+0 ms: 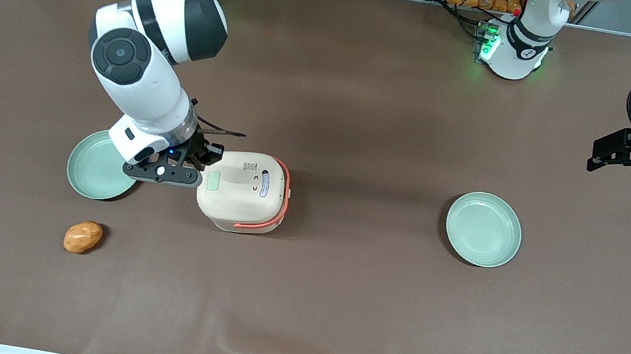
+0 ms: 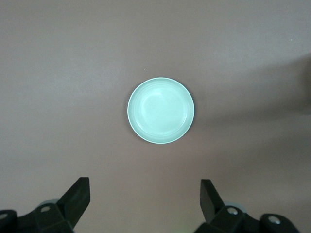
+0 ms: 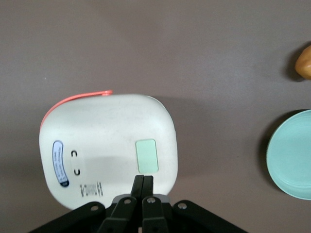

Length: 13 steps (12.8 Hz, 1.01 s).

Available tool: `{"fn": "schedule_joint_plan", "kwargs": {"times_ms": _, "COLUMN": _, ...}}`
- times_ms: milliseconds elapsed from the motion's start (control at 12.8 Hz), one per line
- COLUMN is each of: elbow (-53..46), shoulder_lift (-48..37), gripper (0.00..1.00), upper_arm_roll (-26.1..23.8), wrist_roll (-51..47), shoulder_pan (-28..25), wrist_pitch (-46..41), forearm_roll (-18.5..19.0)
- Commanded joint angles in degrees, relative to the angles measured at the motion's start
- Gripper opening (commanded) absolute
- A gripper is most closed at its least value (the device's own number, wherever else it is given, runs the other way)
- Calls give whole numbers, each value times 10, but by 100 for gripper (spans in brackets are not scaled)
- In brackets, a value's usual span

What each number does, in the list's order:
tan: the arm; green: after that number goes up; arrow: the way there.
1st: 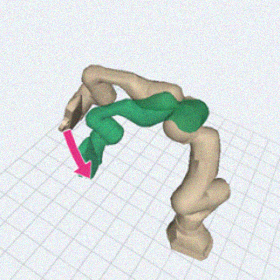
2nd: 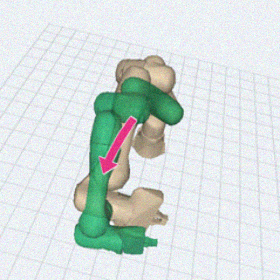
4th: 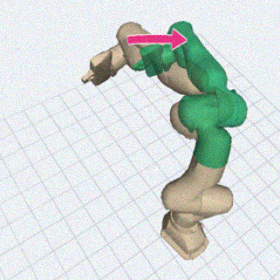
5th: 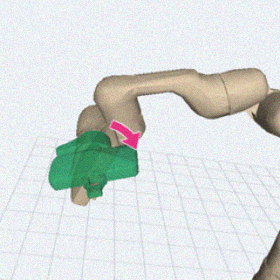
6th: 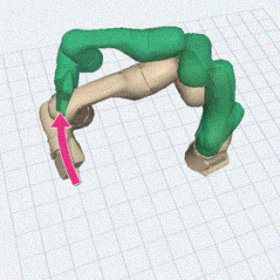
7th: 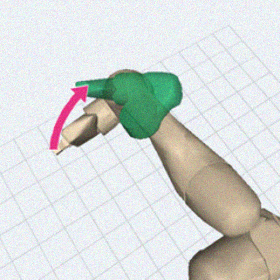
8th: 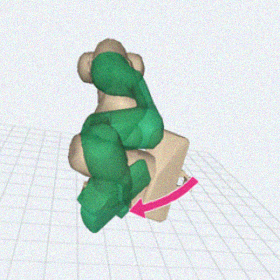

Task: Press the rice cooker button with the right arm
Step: 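Press down on the rice cooker's lid button with the closed right gripper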

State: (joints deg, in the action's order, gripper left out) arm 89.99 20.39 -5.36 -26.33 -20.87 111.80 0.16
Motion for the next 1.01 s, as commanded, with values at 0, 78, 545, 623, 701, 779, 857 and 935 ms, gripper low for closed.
{"fn": "schedule_joint_plan", "kwargs": {"times_ms": 0, "elbow": 2, "shoulder_lift": 23, "gripper": 0, "upper_arm_roll": 2, "wrist_roll": -21, "shoulder_pan": -6, "wrist_pitch": 21, "forearm_roll": 17}}
{"fn": "schedule_joint_plan", "kwargs": {"times_ms": 78, "elbow": 2, "shoulder_lift": 30, "gripper": 0, "upper_arm_roll": 1, "wrist_roll": -21, "shoulder_pan": -5, "wrist_pitch": 29, "forearm_roll": 17}}
{"fn": "schedule_joint_plan", "kwargs": {"times_ms": 545, "elbow": 5, "shoulder_lift": 43, "gripper": 0, "upper_arm_roll": 2, "wrist_roll": -49, "shoulder_pan": -7, "wrist_pitch": 36, "forearm_roll": 17}}
{"fn": "schedule_joint_plan", "kwargs": {"times_ms": 623, "elbow": 6, "shoulder_lift": 44, "gripper": 0, "upper_arm_roll": 2, "wrist_roll": -51, "shoulder_pan": -7, "wrist_pitch": 36, "forearm_roll": 20}}
{"fn": "schedule_joint_plan", "kwargs": {"times_ms": 701, "elbow": 11, "shoulder_lift": 46, "gripper": 0, "upper_arm_roll": 2, "wrist_roll": -51, "shoulder_pan": -7, "wrist_pitch": 39, "forearm_roll": 21}}
{"fn": "schedule_joint_plan", "kwargs": {"times_ms": 779, "elbow": 14, "shoulder_lift": 47, "gripper": 0, "upper_arm_roll": 2, "wrist_roll": -51, "shoulder_pan": -7, "wrist_pitch": 42, "forearm_roll": 21}}
{"fn": "schedule_joint_plan", "kwargs": {"times_ms": 857, "elbow": 22, "shoulder_lift": 47, "gripper": 0, "upper_arm_roll": 1, "wrist_roll": -51, "shoulder_pan": -7, "wrist_pitch": 49, "forearm_roll": 20}}
{"fn": "schedule_joint_plan", "kwargs": {"times_ms": 935, "elbow": 28, "shoulder_lift": 47, "gripper": 0, "upper_arm_roll": 2, "wrist_roll": -51, "shoulder_pan": -7, "wrist_pitch": 55, "forearm_roll": 20}}
